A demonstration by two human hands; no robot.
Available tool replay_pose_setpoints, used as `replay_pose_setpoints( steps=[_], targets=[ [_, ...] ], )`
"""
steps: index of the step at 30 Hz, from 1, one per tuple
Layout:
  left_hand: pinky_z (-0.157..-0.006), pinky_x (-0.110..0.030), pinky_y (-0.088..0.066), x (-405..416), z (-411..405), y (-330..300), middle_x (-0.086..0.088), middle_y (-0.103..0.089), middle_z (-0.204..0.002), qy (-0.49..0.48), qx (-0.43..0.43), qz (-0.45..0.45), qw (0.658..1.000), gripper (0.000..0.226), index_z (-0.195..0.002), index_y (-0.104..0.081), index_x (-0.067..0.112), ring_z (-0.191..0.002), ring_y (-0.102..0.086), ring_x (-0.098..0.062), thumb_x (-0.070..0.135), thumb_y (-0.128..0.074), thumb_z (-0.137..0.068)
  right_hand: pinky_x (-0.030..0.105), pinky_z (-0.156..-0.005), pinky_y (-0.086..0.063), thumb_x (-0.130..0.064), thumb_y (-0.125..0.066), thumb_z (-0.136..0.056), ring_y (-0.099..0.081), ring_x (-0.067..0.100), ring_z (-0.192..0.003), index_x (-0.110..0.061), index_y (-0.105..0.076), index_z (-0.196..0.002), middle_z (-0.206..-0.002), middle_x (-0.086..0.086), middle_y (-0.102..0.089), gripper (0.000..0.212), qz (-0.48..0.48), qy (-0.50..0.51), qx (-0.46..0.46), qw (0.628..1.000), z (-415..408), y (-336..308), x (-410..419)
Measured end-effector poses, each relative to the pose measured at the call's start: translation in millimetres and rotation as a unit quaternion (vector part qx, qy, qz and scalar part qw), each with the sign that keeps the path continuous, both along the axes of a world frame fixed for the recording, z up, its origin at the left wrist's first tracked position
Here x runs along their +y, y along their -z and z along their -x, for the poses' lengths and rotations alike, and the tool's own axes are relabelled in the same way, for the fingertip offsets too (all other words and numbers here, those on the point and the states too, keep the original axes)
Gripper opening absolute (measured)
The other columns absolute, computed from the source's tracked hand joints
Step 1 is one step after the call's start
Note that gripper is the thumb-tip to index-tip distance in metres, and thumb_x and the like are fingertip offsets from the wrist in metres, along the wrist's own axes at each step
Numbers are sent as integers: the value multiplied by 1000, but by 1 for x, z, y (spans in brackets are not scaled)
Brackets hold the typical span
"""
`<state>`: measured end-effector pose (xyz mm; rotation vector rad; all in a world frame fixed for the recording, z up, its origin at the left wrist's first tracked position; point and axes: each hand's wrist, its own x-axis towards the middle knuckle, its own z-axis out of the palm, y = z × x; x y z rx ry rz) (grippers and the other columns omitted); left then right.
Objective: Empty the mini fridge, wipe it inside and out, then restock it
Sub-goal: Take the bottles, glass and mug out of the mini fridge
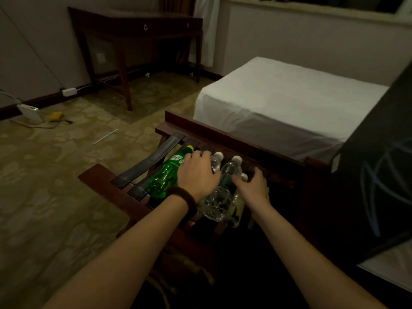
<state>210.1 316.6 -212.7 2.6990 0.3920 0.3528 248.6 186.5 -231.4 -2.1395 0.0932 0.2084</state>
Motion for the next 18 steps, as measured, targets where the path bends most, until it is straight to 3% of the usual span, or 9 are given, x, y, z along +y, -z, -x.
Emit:
replay_pose_setpoints(
  steps=[5, 8, 12, 14, 18],
  targets=[
    [-94, -37, -43, -38, 29, -28, -2, -50, -129, 54, -31, 71, 996, 47, -129, -45, 19, -121, -43, -21, 37, -55, -87, 40, -109, -29, -37, -62, -86, -24, 28, -137, -17, -23, -146, -151, 7, -26, 75, -16, -2, -51, 999, 36, -36, -37],
    [-92, -35, -44, -74, 49, -47, -1, -55, -122, 97, -80, 126, 984, 42, -125, -50, 20, -115, -50, -19, 30, -59, -85, 41, -106, -36, -33, -63, -86, -37, 24, -131, -18, -31, -143, -144, 5, -37, 66, -43, 4, -86, 995, 61, -61, -69],
    [-86, -36, -49, -135, 80, -77, 2, -64, -100, 143, -162, 222, 951, 30, -111, -58, 18, -95, -60, -15, 14, -63, -82, 28, -93, -44, -19, -60, -89, -54, 17, -112, -16, -48, -129, -122, 3, -57, 42, -68, -17, -152, 986, 103, -98, -119],
    [-82, -34, -51, -166, 94, -94, 6, -63, -90, 166, -183, 263, 933, 25, -107, -60, 17, -87, -61, -12, 11, -62, -82, 29, -94, -45, -11, -59, -88, -56, 16, -109, -15, -53, -122, -115, 2, -60, 35, -89, -19, -192, 977, 123, -115, -148],
    [-78, -20, -49, -231, 111, -128, 11, -61, -82, 243, -216, 290, 900, 22, -103, -61, 19, -80, -59, -6, 10, -61, -84, 28, -90, -46, -2, -60, -86, -58, 13, -100, -18, -55, -107, -104, -1, -61, 27, -121, 18, -257, 959, 150, -148, -218]
  ],
)
